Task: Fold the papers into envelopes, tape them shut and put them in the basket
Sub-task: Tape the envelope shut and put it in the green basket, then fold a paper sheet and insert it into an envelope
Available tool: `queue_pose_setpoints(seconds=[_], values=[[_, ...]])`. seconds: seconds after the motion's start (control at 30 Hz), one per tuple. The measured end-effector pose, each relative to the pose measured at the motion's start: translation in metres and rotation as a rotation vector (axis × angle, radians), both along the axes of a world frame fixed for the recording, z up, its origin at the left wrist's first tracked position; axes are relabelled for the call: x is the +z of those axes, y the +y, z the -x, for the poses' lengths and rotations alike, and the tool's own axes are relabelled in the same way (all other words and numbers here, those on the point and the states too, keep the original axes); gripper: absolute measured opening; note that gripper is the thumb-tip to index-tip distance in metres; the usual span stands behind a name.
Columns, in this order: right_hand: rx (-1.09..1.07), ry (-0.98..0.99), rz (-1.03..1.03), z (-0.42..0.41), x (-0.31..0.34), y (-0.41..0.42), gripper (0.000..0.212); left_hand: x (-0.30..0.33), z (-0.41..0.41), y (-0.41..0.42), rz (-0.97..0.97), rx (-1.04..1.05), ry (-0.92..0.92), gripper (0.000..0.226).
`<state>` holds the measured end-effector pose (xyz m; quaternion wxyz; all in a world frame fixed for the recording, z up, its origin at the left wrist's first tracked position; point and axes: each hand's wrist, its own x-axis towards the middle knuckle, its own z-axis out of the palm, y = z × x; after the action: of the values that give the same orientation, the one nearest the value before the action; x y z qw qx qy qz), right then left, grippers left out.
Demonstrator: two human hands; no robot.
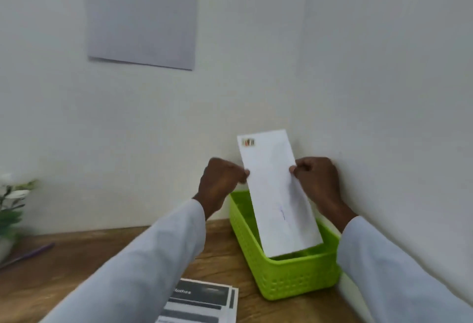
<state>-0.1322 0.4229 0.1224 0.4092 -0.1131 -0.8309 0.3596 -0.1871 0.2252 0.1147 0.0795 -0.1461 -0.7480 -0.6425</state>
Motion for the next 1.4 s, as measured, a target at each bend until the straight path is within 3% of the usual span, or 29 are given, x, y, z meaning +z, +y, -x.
queue_pose_setpoints(seconds=[0.07, 0.2, 0.43, 0.67, 0.8, 1.03, 1.23, 1.4], values=[[-0.070, -0.138, -0.237, 0.004, -0.017, 0.007, 0.016, -0.024, 0.006, 0.009, 0.106, 0.053, -0.117, 0.028], [-0.105, -0.332, -0.414, 0.009, -0.038, 0.011, 0.016, -0.049, 0.011, 0.020, 0.290, 0.070, -0.192, 0.032], [-0.102, -0.531, -0.515, 0.017, -0.049, 0.008, 0.016, -0.062, 0.005, 0.037, 0.778, 0.259, 0.031, 0.042], [-0.099, -0.717, -0.687, 0.016, -0.060, 0.004, 0.008, -0.059, 0.009, 0.040, 0.934, 0.222, 0.052, 0.032], [-0.083, -0.692, -0.722, 0.011, -0.059, 0.002, 0.012, -0.061, 0.008, 0.041, 0.909, 0.263, 0.100, 0.032], [-0.101, -0.516, -0.646, -0.002, -0.043, -0.006, 0.016, -0.047, -0.005, 0.011, 0.697, 0.271, 0.171, 0.017], [0.057, -0.413, -0.527, -0.011, -0.025, -0.044, 0.018, -0.027, -0.034, -0.049, 0.712, 0.269, 0.251, 0.024], [0.195, -0.335, -0.571, -0.028, -0.032, -0.099, 0.019, -0.031, -0.061, -0.101, 0.677, 0.254, 0.270, 0.018]])
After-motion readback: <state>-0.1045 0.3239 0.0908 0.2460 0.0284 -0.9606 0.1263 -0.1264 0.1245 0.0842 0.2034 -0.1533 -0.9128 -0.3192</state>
